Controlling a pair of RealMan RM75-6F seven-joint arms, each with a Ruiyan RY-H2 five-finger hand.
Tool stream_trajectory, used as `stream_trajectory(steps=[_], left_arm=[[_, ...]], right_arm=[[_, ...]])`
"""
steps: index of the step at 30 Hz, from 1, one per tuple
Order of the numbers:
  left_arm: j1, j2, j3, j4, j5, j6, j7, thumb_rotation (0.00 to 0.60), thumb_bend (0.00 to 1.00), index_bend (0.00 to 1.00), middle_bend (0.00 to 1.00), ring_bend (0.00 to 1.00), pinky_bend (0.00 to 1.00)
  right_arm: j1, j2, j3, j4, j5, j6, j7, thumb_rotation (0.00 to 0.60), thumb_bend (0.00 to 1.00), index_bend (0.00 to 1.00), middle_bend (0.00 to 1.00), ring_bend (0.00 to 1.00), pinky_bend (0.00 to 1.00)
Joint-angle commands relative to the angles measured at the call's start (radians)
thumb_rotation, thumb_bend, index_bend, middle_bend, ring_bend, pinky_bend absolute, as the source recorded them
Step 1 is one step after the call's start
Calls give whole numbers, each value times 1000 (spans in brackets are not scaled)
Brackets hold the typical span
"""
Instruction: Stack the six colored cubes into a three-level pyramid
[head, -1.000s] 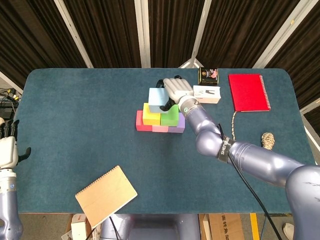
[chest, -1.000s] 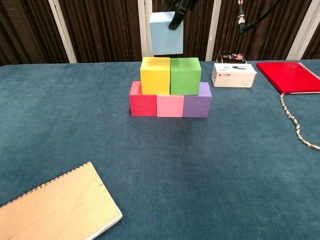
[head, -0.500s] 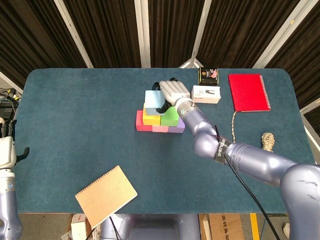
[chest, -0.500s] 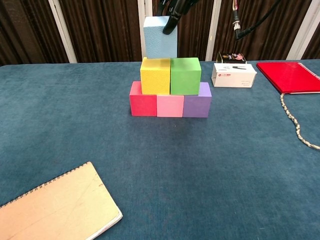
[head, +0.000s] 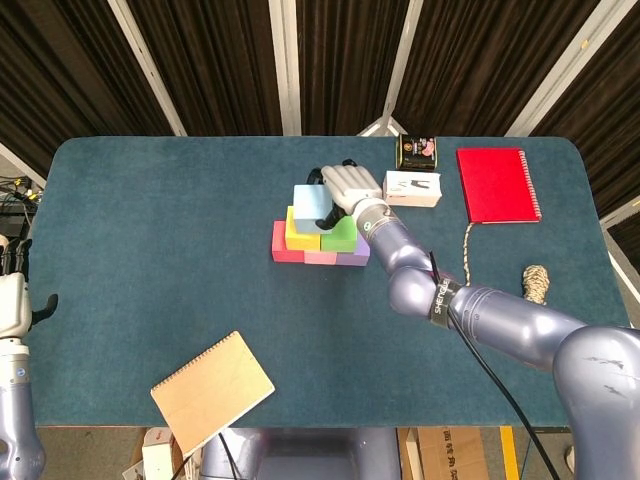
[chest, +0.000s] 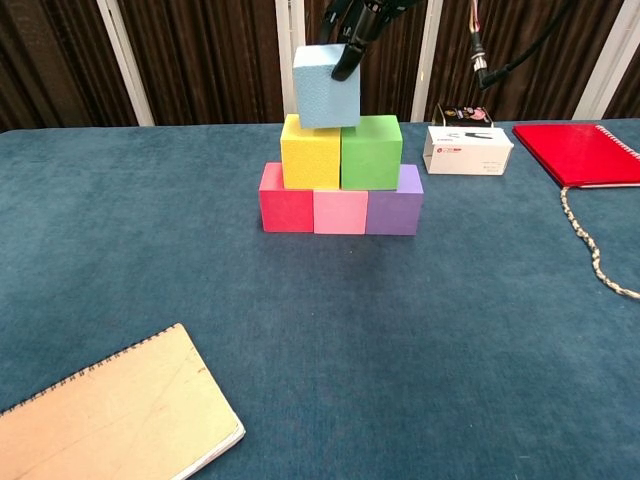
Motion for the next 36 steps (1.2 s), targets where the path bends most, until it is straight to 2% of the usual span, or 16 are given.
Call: stream_trajectory(steps=[1,16,36], left_arm=[[1,0,0,0,1,2,0,600,351,71,25,0,0],[0,-8,0,3,4,8,9,600,351,71,24,0,0],[-1,-16,-2,8,2,11,18,600,351,67,23,0,0]], right_arm=[[1,2,-5,-3,-3,-2,4,600,299,402,340,197,0],[-5,9,-25,-10,-26,-6,44,600,298,377,283,163,0],[-3,1,-48,0,-52,-18,75,600,298,342,254,131,0]])
